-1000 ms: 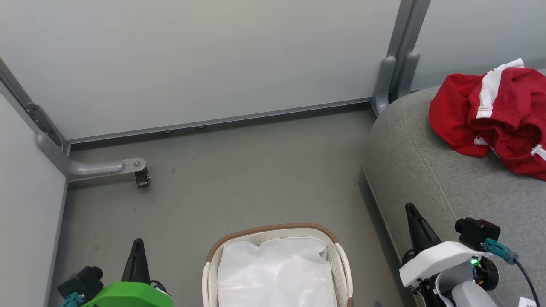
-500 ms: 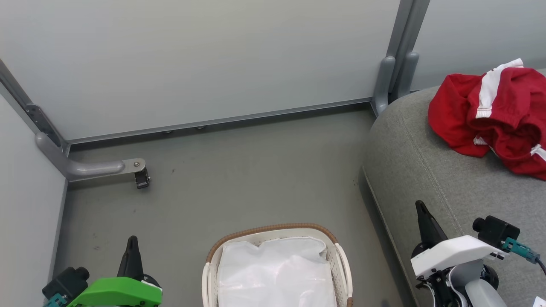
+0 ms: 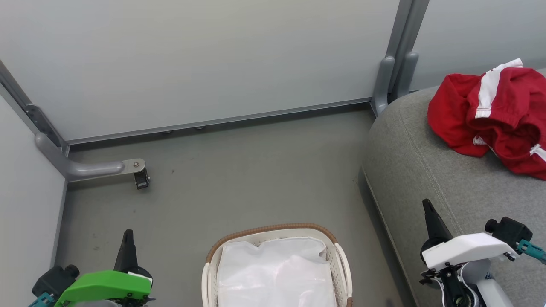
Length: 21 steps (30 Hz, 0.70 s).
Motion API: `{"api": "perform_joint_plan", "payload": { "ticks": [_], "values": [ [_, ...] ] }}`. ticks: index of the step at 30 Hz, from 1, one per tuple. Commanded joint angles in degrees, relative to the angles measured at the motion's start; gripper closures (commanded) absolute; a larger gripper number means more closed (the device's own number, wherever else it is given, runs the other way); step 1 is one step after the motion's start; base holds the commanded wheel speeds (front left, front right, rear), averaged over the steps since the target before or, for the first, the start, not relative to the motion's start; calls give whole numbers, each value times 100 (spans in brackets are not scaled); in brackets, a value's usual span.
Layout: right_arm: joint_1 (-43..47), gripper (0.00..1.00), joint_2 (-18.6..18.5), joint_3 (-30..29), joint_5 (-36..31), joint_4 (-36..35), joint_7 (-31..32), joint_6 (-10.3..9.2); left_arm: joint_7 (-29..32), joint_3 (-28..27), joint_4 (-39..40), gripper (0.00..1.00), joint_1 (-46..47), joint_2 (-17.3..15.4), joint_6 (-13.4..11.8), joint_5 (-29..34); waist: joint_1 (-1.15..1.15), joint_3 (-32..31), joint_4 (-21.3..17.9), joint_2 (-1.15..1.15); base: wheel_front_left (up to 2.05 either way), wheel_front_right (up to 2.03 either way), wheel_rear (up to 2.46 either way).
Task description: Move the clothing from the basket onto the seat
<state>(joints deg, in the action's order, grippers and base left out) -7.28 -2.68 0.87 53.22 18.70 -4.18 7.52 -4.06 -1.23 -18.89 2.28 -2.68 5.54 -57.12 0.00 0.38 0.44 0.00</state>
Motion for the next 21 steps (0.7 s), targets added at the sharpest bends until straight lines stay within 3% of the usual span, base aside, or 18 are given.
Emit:
{"api": "perform_joint_plan", "payload": {
  "ticks": [1, 21],
  "values": [
    [3, 100, -38, -46, 182, -99, 42, -2, 49, -41, 92, 100, 190, -20, 32, -163, 0, 0, -1, 0, 0, 0, 0],
    [43, 100, -46, -279, 1460, -235, 392, -3, 400, -212, 231, 100, 283, -24, 95, -1308, 0, -6, -12, 0, 0, 0, 0]
  ]
}}
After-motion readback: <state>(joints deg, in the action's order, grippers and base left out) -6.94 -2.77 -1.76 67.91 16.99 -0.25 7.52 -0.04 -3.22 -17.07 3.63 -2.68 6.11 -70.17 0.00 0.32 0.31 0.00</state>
